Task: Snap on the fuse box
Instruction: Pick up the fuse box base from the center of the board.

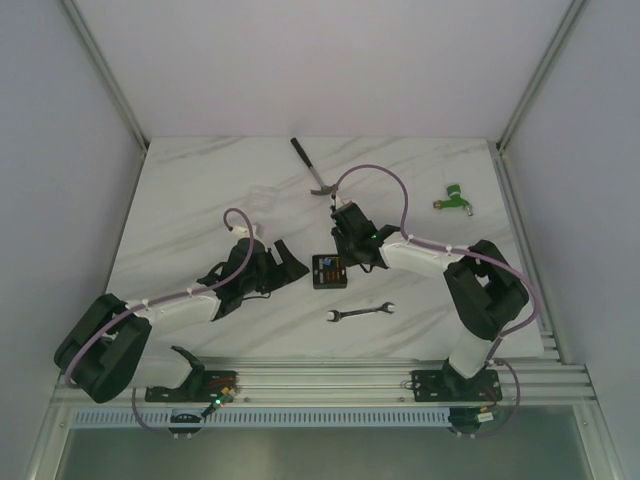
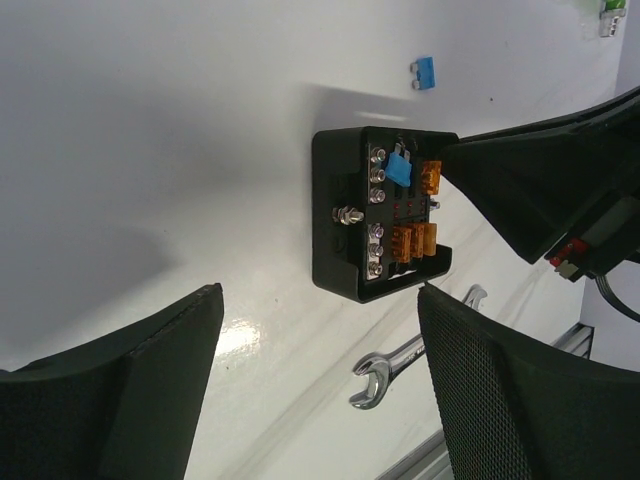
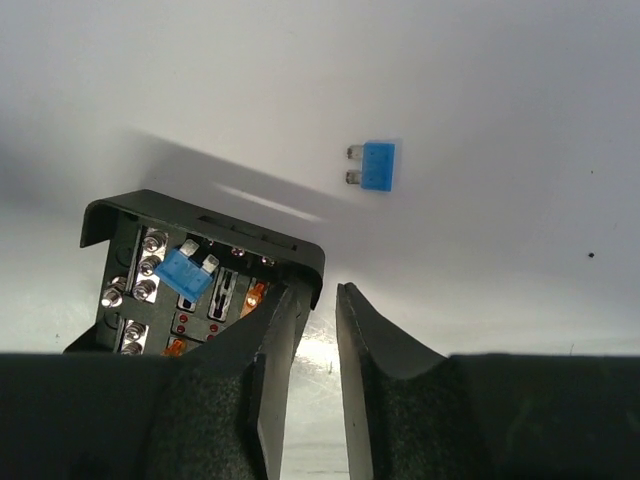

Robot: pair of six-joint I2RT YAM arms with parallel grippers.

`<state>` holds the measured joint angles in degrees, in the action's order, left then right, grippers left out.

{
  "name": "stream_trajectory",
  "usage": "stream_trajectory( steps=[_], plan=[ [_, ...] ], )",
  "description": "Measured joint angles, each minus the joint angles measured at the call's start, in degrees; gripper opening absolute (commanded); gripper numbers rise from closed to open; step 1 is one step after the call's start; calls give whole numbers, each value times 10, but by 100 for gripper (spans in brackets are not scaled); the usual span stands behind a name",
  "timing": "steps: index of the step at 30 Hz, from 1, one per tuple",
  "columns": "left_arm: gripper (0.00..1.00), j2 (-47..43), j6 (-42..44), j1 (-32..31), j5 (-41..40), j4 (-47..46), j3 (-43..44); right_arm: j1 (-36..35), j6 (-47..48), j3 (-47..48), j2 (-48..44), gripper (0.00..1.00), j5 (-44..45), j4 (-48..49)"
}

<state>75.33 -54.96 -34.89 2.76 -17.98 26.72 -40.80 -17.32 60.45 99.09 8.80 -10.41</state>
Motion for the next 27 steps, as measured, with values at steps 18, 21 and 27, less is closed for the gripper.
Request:
stream_trajectory(
  steps=[18,21,27],
  plan=[
    [86,-25,0,3,0,-3,-11,-10,65,16,8,0,53,-23],
    [86,-48,1,10,-5,-4,-25,-33,96,43,-3,0,109,-72],
    [87,-110,3,21,-24,0,-65,-94,141,138,6,0,273,-189]
  ],
)
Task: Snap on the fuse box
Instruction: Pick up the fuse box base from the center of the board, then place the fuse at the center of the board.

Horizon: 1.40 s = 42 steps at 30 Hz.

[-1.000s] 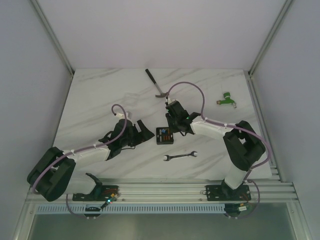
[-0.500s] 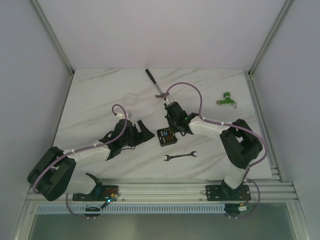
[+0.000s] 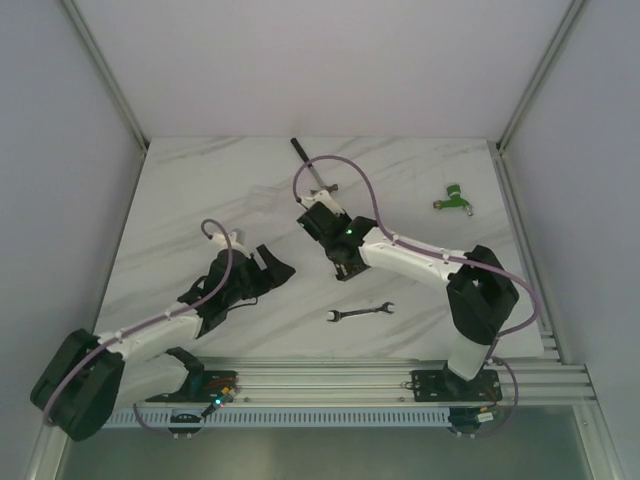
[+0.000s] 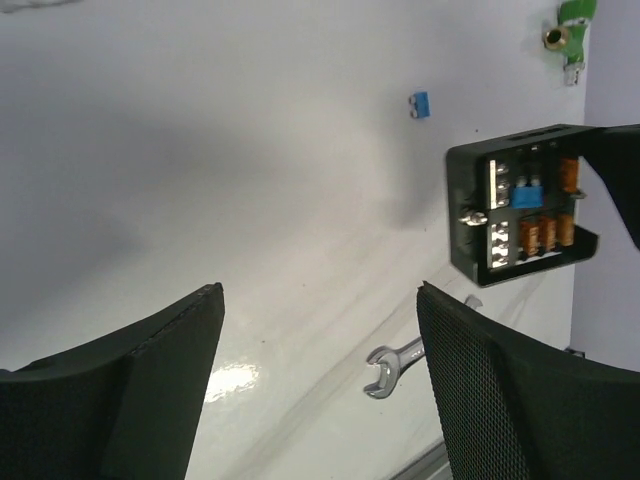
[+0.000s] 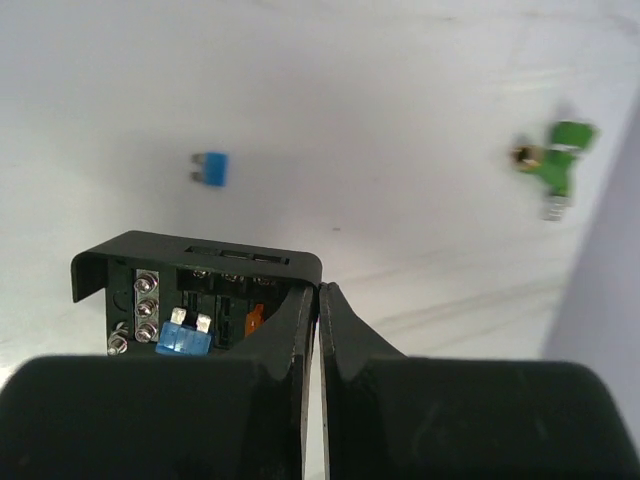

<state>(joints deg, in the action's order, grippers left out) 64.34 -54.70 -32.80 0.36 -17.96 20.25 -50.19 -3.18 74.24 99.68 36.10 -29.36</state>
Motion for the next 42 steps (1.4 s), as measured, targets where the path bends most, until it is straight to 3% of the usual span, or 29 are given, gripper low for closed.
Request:
stream_trajectory(
  steps=[6,14,20,35,38,42],
  plan=[
    [88,-111,0,3,-50,34,-41,-33,27,65,50,0,143,-81],
    [88,-229,-3,5,-110,87,-71,-88,54,99,150,0,252,-134],
    [88,-248,-12,5,-126,104,-76,-111,61,156,189,0,279,-173],
    [88,-333,-35,5,-156,137,-99,-99,82,141,195,0,344,-193],
    [88,-334,-38,5,-161,142,-99,-104,82,186,226,0,359,-218],
    [88,-339,-38,5,-162,150,-99,-137,96,179,228,0,357,-180]
  ],
)
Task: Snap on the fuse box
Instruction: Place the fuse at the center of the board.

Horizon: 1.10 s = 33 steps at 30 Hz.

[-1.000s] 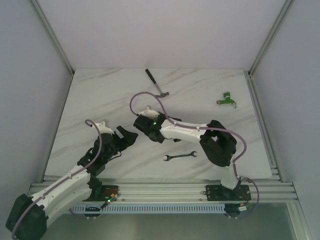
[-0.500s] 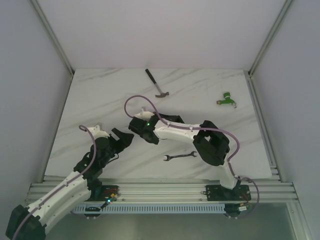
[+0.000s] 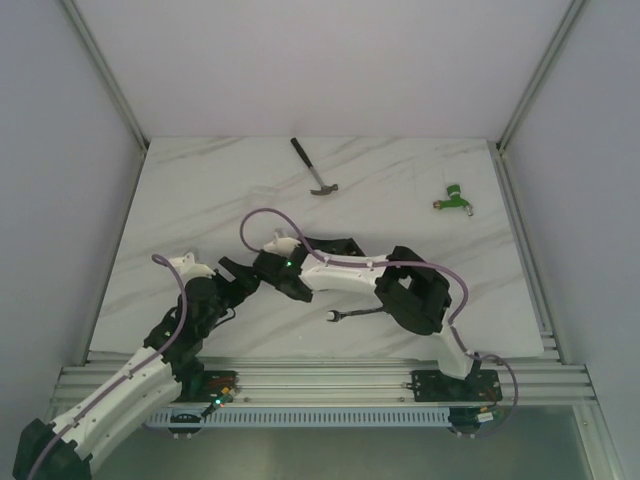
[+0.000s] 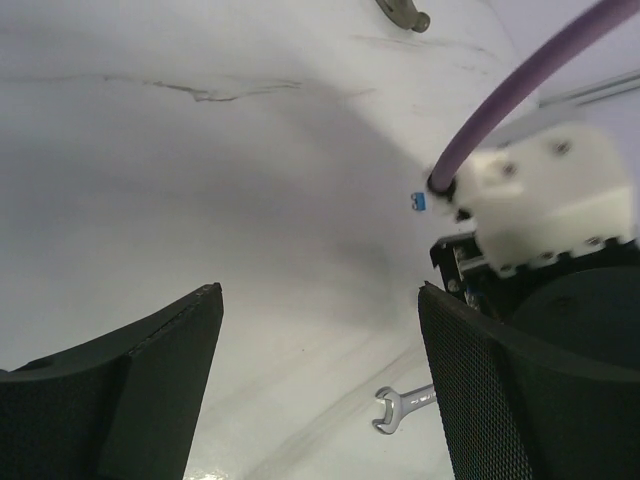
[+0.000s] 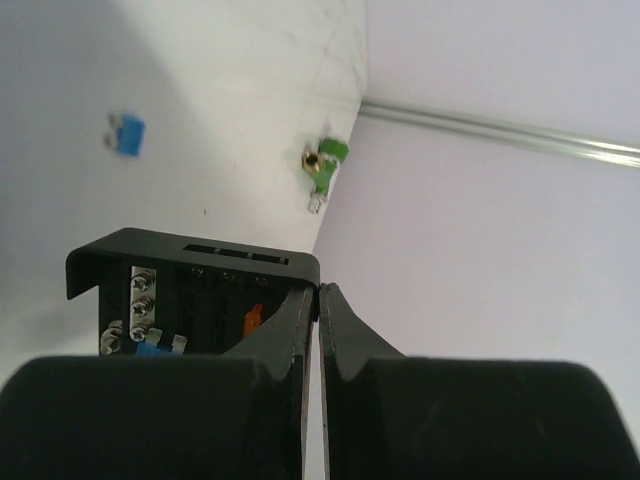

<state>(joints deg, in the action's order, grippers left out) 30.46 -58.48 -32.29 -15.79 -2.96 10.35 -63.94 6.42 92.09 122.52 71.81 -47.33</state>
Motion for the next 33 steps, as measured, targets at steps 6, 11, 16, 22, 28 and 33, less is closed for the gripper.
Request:
stream_trajectory(
  steps=[6,11,16,22,28,33],
  plan=[
    [88,-10,-4,0,-8,0,-2,58,-35,-66,-11,0,0,-42],
    [88,-9,-4,0,-8,0,-2,68,-40,-66,-12,0,0,-38],
    [87,-9,-4,0,-8,0,-2,56,-38,-65,-12,0,11,-32],
    [87,-7,-6,0,-8,0,-3,55,-25,-51,14,3,13,-12],
    [87,-7,-8,0,-8,0,-6,35,-20,-50,60,27,30,-26],
    [87,-7,-9,2,-13,0,-7,21,-23,-49,23,27,-50,-14]
  ],
)
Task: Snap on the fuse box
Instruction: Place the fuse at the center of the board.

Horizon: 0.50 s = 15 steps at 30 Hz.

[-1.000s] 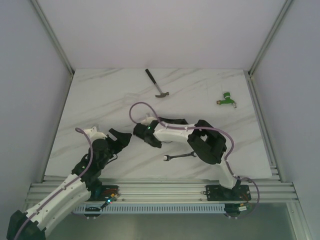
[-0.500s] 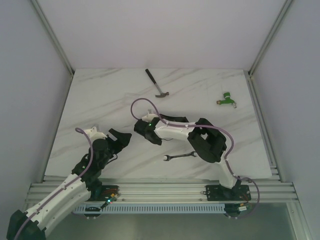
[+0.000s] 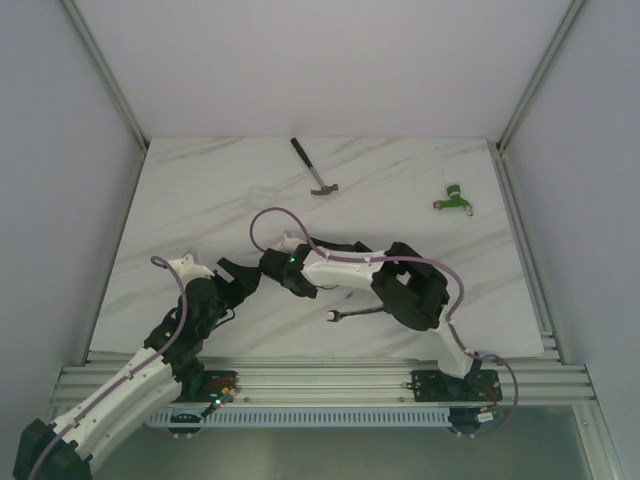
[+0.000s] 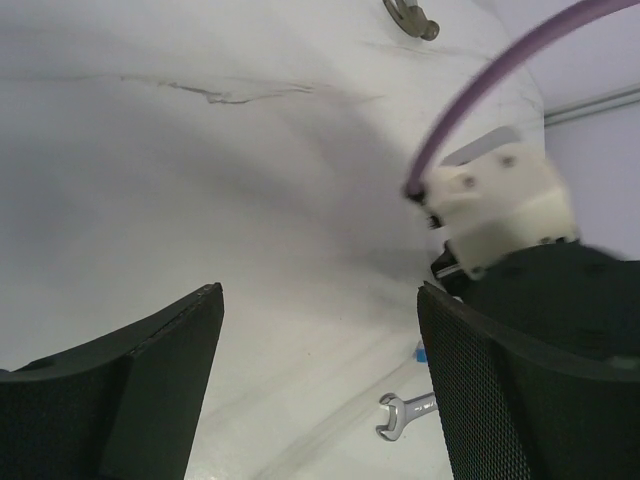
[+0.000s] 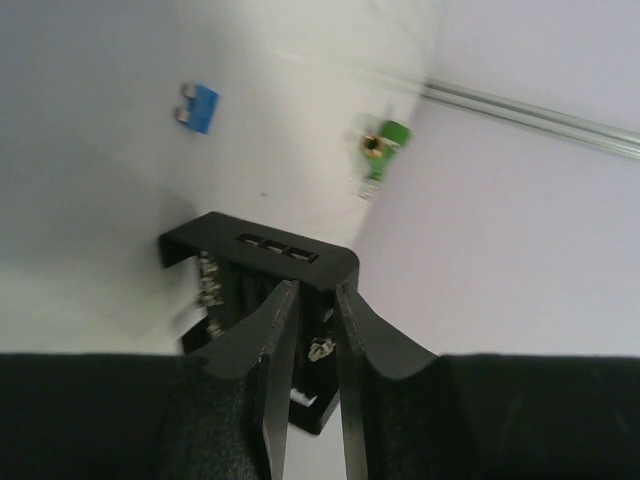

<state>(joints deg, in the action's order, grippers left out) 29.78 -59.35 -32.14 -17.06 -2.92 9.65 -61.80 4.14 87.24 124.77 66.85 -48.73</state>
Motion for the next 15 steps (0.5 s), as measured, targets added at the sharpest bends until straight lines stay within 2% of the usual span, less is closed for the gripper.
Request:
stream_trajectory(
  steps=[3,7,11,15],
  plan=[
    [87,0,0,0,0,0,0,-1,-5,0,-45,22,-72,28],
    [87,0,-1,0,0,0,0,2,-13,-1,-78,21,-115,58],
    [87,0,-1,0,1,0,0,22,-29,-18,-82,26,-135,74],
    [87,0,-2,0,1,0,0,58,-39,-63,-110,35,-170,85]
  ],
)
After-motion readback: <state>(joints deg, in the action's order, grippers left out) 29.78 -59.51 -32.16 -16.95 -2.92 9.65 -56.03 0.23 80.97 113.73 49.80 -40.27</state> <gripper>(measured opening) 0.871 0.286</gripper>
